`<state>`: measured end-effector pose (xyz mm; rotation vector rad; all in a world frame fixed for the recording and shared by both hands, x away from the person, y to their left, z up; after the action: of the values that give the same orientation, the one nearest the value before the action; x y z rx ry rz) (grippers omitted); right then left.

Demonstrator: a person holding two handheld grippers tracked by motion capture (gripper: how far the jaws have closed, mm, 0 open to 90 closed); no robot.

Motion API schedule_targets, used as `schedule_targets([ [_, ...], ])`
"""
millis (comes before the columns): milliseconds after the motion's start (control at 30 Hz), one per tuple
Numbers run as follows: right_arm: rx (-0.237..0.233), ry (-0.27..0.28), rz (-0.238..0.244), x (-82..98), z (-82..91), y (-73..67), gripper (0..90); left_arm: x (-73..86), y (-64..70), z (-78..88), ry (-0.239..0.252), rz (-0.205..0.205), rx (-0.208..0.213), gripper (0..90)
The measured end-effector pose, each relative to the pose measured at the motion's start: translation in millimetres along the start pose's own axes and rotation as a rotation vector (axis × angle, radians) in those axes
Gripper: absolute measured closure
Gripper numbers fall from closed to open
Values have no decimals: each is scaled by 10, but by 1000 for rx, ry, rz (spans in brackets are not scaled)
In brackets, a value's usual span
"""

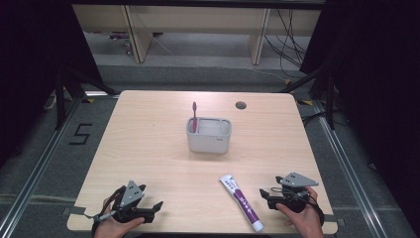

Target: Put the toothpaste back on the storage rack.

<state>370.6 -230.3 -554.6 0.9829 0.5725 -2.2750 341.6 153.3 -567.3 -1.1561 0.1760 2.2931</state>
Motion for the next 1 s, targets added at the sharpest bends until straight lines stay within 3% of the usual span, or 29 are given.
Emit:
schedule_targets([
  [100,-23,-18,-23,24,-8,-69,321,40,-7,-7,-14,-12,-1,178],
  [133,-36,-29,30,5,-11,-83,321,54,-3,-7,-17,-19,2,178],
  [200,-26,-13,33,-26,-6,-88,317,75,-13,-13,-32,-32,3,178],
  [333,-32,-19,3,-113,18,-157,291,101,-59,-37,-35,-10,3,172],
  [467,-48,-40,10,-153,12,-244,271,79,-30,-34,-29,20,15,170],
  [533,-59,-59,31,-210,-9,-319,240,72,-33,-47,-16,31,14,170],
  [567,-61,-56,53,-247,-22,-330,224,93,-48,-38,-35,17,14,170],
  [767,-76,-88,104,-321,-89,-465,155,86,-78,-37,-21,61,13,169],
  [833,-91,-138,117,-279,-113,-529,160,93,-78,-38,-24,56,14,169],
  [867,-97,-174,160,-242,-174,-557,166,107,-80,-40,-41,44,12,169],
  [1000,-110,-239,178,-192,-252,-640,205,97,-51,-42,-36,47,22,169],
])
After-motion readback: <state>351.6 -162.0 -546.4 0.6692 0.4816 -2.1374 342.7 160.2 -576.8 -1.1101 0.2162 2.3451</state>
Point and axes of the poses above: each handheld gripper's, and its own axes: z roughly backward along the jaws, x roughly out of its underside, y roughly to its right, the point moved 10 cm from there along -z, roughly forward along the jaws, and after that the axes turned 9 degrees about -x, right-handed, at the moved point
